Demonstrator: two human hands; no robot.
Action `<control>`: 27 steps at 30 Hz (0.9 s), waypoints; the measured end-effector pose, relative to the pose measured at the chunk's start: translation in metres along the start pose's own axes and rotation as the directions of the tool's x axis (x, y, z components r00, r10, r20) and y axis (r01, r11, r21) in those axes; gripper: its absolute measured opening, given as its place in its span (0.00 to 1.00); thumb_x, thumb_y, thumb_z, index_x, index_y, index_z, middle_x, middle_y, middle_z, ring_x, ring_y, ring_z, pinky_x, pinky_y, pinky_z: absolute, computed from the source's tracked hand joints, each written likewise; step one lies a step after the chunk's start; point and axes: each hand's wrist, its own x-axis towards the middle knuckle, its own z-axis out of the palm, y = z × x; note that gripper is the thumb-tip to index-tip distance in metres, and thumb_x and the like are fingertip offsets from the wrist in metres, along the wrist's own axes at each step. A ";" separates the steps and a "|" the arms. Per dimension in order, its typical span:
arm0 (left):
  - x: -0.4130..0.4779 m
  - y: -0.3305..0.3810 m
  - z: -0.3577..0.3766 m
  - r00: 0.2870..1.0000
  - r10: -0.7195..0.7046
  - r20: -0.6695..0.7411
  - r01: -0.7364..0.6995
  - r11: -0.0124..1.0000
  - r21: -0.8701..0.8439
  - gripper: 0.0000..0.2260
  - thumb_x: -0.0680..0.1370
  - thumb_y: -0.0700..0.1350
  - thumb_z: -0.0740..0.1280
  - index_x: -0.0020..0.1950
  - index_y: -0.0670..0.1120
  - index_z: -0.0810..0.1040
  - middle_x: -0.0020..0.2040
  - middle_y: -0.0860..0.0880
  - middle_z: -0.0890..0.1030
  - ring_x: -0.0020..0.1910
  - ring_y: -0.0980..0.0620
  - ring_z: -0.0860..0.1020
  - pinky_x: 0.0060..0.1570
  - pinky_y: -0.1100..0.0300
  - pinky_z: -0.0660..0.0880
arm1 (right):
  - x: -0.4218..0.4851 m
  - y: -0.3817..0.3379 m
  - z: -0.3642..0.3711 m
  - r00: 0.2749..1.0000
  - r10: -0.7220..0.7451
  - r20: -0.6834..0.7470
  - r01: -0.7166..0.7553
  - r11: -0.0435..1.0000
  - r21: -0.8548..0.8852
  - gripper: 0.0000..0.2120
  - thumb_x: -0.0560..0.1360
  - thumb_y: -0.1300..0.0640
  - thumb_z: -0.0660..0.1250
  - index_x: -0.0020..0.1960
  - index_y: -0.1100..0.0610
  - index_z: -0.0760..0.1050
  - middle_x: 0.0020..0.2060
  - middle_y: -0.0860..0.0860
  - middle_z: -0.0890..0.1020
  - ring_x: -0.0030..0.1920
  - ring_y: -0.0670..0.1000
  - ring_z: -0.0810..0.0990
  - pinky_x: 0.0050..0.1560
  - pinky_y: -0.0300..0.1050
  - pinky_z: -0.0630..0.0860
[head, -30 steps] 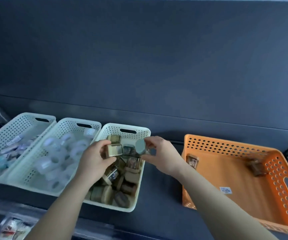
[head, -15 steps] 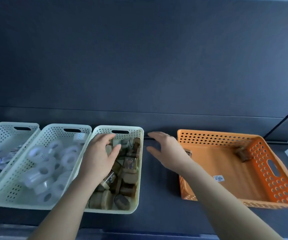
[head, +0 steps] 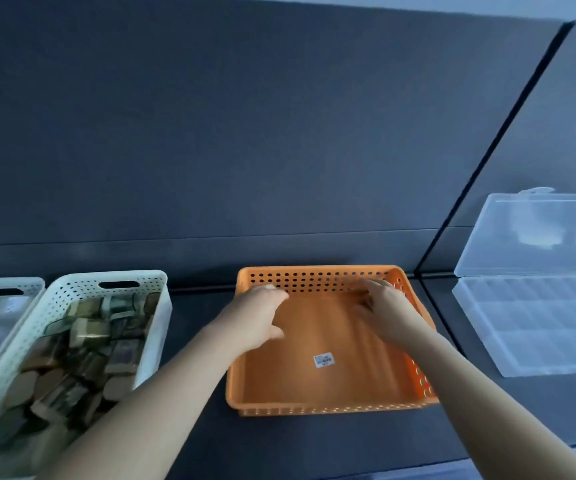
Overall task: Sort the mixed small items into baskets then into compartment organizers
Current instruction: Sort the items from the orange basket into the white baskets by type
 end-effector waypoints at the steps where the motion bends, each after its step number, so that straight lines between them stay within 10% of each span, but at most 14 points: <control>1: 0.006 0.000 0.005 0.999 -0.019 0.032 0.017 0.998 0.060 0.25 0.72 0.48 0.74 0.67 0.47 0.72 0.62 0.51 0.74 0.58 0.50 0.75 0.57 0.53 0.75 | 0.005 0.006 0.003 0.999 0.021 0.029 -0.020 1.000 -0.024 0.21 0.75 0.55 0.63 0.66 0.58 0.71 0.65 0.54 0.72 0.62 0.54 0.73 0.60 0.46 0.71; 14: 0.023 -0.005 0.017 0.991 -0.116 0.070 0.089 0.946 0.311 0.14 0.72 0.39 0.72 0.57 0.46 0.78 0.52 0.49 0.80 0.48 0.49 0.79 0.48 0.52 0.79 | 0.018 0.021 0.019 0.999 0.010 0.051 -0.006 0.997 -0.076 0.09 0.73 0.60 0.63 0.51 0.58 0.77 0.55 0.54 0.69 0.46 0.58 0.77 0.46 0.48 0.76; 21: -0.019 0.007 0.000 0.965 -0.202 -0.168 0.141 0.938 -0.315 0.24 0.69 0.45 0.76 0.63 0.56 0.75 0.56 0.60 0.74 0.55 0.59 0.74 0.52 0.64 0.70 | 0.002 -0.007 0.012 0.982 -0.180 0.063 0.164 0.966 0.197 0.11 0.70 0.60 0.71 0.52 0.55 0.79 0.48 0.49 0.81 0.47 0.48 0.78 0.45 0.38 0.76; 27: -0.112 -0.027 -0.015 0.740 -0.513 -0.435 0.056 0.692 -0.720 0.25 0.67 0.39 0.77 0.59 0.59 0.77 0.54 0.62 0.80 0.52 0.66 0.78 0.54 0.68 0.71 | -0.022 -0.086 0.003 0.957 -0.290 -0.002 0.226 0.743 0.630 0.11 0.69 0.61 0.74 0.49 0.51 0.79 0.43 0.46 0.84 0.46 0.45 0.82 0.45 0.37 0.78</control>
